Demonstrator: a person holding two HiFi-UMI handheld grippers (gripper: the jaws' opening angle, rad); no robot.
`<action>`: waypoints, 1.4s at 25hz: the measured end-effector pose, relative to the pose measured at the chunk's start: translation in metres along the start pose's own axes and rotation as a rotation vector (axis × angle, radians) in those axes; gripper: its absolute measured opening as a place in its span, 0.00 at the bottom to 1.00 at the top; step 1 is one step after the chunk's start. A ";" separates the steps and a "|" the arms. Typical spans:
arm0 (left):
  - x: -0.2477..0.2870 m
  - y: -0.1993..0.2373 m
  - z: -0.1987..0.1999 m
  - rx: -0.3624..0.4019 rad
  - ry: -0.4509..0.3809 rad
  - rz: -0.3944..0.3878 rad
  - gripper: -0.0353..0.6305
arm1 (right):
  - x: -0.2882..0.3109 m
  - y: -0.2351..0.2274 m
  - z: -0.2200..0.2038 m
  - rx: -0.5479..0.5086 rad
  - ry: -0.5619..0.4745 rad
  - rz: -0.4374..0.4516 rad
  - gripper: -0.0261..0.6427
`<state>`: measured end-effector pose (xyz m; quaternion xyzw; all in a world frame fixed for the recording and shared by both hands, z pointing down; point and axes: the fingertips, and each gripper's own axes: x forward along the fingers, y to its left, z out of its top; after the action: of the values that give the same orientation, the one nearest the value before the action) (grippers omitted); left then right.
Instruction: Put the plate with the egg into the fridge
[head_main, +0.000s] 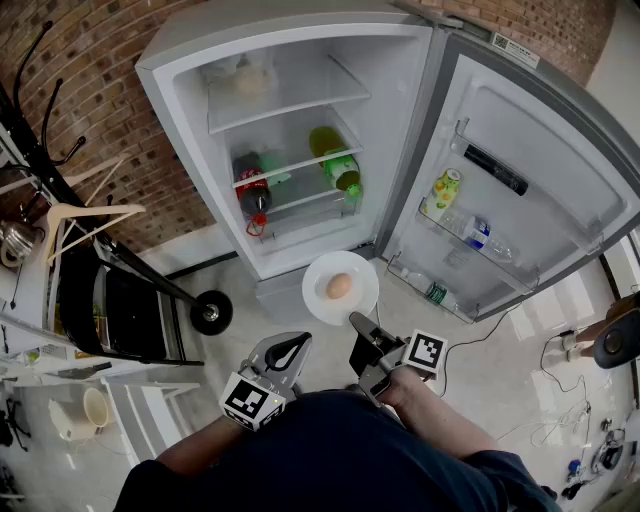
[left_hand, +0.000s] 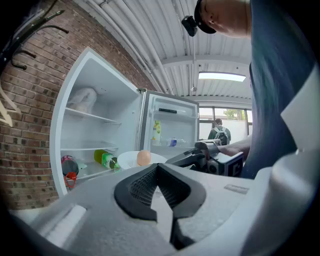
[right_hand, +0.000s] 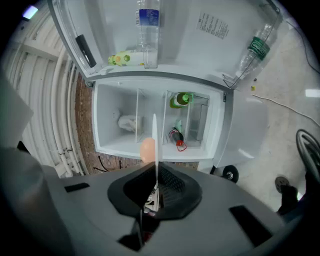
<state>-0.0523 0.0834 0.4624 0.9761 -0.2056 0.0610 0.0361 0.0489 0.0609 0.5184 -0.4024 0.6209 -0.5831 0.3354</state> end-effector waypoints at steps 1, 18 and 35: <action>0.000 -0.001 0.000 0.000 0.000 0.001 0.06 | -0.001 0.000 0.001 0.000 0.000 0.000 0.07; 0.012 -0.005 0.003 0.008 0.007 0.040 0.06 | 0.001 0.000 0.012 0.006 0.040 0.002 0.07; 0.040 -0.021 -0.009 -0.024 0.015 0.162 0.06 | 0.000 -0.013 0.036 -0.001 0.161 0.018 0.07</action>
<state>-0.0084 0.0877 0.4759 0.9553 -0.2841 0.0687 0.0445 0.0824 0.0450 0.5281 -0.3488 0.6498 -0.6101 0.2897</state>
